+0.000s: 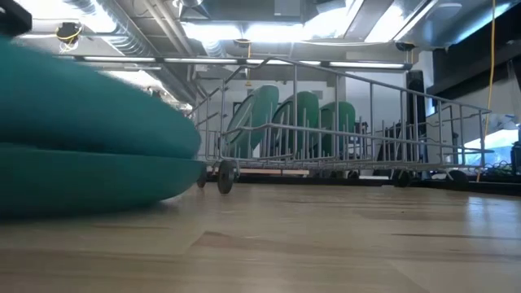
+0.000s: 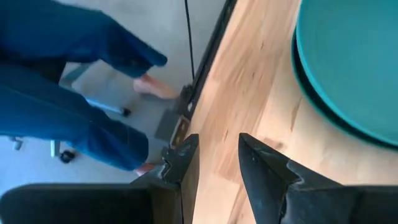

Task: Sort dishes
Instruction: Put the light green plate in the dish rack

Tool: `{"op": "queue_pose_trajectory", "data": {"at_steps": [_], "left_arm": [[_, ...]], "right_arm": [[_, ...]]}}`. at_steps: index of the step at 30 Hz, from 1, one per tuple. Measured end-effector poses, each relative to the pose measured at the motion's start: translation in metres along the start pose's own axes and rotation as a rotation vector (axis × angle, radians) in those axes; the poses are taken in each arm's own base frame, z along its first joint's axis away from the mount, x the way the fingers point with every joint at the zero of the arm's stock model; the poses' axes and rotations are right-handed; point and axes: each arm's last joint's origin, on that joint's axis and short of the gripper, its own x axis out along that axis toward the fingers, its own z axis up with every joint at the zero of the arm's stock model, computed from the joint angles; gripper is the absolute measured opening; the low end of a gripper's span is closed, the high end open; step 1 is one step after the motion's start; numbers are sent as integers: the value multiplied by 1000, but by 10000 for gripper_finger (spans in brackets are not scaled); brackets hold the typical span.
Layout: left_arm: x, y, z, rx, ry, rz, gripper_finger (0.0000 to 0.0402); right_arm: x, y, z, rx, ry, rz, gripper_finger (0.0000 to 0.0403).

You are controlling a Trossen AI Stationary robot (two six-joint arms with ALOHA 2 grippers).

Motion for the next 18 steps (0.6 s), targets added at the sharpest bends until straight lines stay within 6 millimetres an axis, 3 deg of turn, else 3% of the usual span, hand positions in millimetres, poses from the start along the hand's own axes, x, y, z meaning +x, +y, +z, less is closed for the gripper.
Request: {"op": "queue_pose_trajectory", "data": {"at_steps": [9,18], "left_arm": [[-34,-3,8,-77,-126,-135,0],[-55,-1,10,-83,-188,-188,0]], "right_arm": [[-3,-10,19,-7,-173,-21,115],[11,-55,26,59,-173,-36,115]]}}
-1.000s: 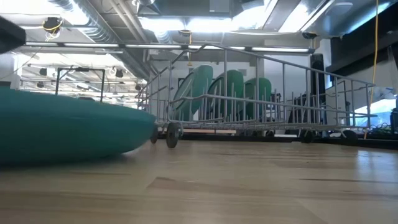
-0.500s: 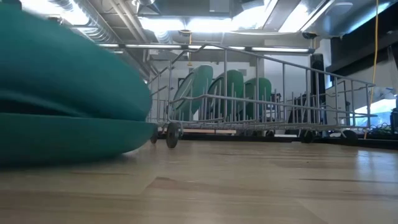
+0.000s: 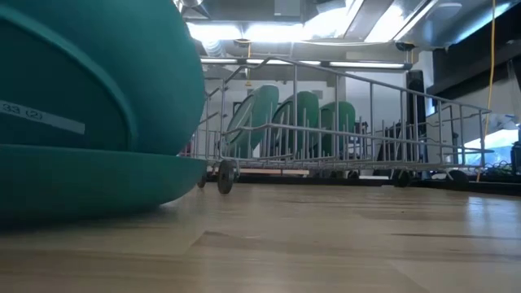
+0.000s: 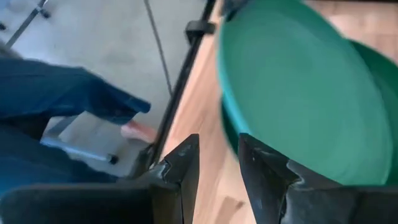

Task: Sort dishes
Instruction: Put the light green plate in the dish rack

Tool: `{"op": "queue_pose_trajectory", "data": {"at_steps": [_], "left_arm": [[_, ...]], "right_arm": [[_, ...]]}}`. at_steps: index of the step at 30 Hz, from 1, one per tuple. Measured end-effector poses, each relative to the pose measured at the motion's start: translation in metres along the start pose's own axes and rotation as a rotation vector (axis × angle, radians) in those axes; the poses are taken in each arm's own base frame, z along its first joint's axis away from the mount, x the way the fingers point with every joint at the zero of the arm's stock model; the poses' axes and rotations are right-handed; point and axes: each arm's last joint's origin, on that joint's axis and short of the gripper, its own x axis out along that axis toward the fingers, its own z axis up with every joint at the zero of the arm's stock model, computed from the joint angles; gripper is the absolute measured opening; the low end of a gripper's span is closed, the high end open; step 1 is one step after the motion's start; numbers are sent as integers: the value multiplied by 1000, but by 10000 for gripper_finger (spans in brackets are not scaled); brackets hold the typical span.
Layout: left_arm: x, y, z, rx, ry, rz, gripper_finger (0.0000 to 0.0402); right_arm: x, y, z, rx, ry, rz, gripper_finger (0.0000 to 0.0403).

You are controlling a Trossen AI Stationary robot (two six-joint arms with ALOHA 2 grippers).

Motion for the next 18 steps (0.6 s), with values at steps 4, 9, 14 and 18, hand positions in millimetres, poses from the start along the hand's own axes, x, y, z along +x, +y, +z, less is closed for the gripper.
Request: {"op": "queue_pose_trajectory", "data": {"at_steps": [4,9,14,18], "left_arm": [[0,0,0,8,0,0,0],[0,0,0,17,0,0,0],[0,0,0,24,-1,-2,0],[0,-1,0,22,-4,-5,0]], "right_arm": [[3,-12,5,17,-30,24,115],[4,-20,7,27,-23,100,115],[6,-19,8,-40,-35,119,115],[15,-20,4,-48,-24,119,115]]}}
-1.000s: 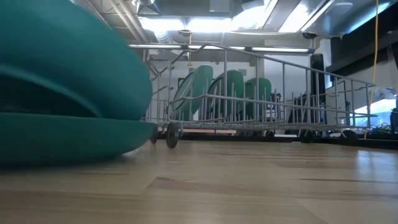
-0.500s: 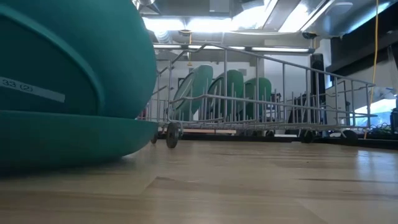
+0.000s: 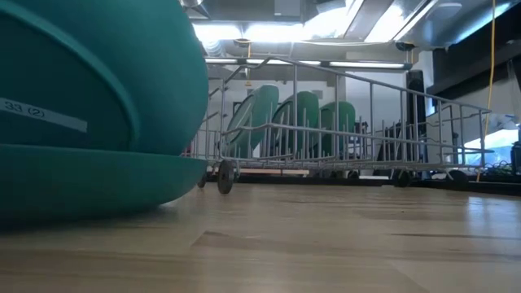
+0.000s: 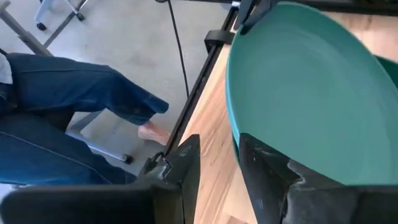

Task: Sort dishes
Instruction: Put the light green plate in the dish rack

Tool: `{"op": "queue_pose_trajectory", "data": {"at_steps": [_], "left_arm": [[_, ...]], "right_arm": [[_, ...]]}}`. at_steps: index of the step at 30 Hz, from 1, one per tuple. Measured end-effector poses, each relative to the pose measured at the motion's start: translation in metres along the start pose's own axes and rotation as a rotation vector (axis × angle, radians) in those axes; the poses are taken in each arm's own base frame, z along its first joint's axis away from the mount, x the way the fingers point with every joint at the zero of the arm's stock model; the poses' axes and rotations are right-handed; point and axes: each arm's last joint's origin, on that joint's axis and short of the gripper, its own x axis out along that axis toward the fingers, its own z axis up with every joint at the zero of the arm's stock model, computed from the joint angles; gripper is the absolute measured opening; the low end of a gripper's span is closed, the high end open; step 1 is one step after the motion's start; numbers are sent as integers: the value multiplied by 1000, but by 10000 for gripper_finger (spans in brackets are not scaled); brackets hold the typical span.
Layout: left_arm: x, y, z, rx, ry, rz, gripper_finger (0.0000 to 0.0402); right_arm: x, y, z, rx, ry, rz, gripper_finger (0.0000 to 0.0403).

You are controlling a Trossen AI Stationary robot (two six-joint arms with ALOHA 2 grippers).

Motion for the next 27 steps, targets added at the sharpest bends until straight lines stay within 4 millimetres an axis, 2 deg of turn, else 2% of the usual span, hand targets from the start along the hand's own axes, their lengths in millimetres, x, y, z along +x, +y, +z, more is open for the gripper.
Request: {"op": "queue_pose_trajectory", "data": {"at_steps": [11,27], "left_arm": [[0,0,0,-3,0,-1,0],[0,-1,1,-5,-15,-13,0]], "right_arm": [[35,-12,-20,-17,73,-50,115],[39,-13,-20,-20,55,-56,115]]}}
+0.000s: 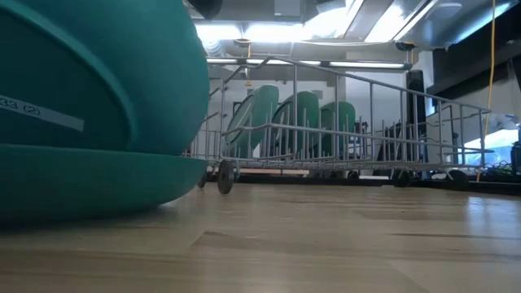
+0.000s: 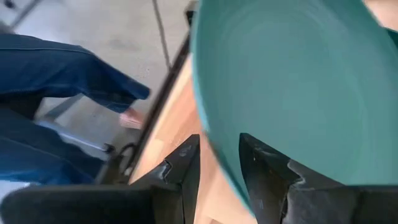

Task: Sort dishes
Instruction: Put the light green plate in the dish rack

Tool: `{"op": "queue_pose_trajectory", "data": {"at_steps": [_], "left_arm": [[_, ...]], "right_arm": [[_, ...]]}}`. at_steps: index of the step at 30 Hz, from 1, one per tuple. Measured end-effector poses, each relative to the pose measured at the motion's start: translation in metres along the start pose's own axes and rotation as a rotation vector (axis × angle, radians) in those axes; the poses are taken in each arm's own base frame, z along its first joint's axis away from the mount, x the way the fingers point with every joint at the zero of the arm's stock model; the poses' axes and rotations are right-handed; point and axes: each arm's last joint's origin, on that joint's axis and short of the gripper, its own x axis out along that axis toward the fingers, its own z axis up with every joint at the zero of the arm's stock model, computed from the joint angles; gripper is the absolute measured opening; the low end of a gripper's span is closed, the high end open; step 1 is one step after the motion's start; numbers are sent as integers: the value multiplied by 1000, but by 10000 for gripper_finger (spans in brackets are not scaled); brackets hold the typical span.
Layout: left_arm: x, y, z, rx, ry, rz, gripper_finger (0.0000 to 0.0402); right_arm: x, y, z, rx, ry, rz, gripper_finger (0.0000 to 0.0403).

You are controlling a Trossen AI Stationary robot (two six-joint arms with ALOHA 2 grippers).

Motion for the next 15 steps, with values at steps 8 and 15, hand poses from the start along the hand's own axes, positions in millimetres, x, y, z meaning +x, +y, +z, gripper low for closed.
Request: {"op": "queue_pose_trajectory", "data": {"at_steps": [8,15], "left_arm": [[0,0,0,2,-2,-3,0],[0,0,0,2,-2,-2,0]], "right_arm": [[13,1,-5,0,8,112,115],[29,-2,-14,8,34,105,104]]}}
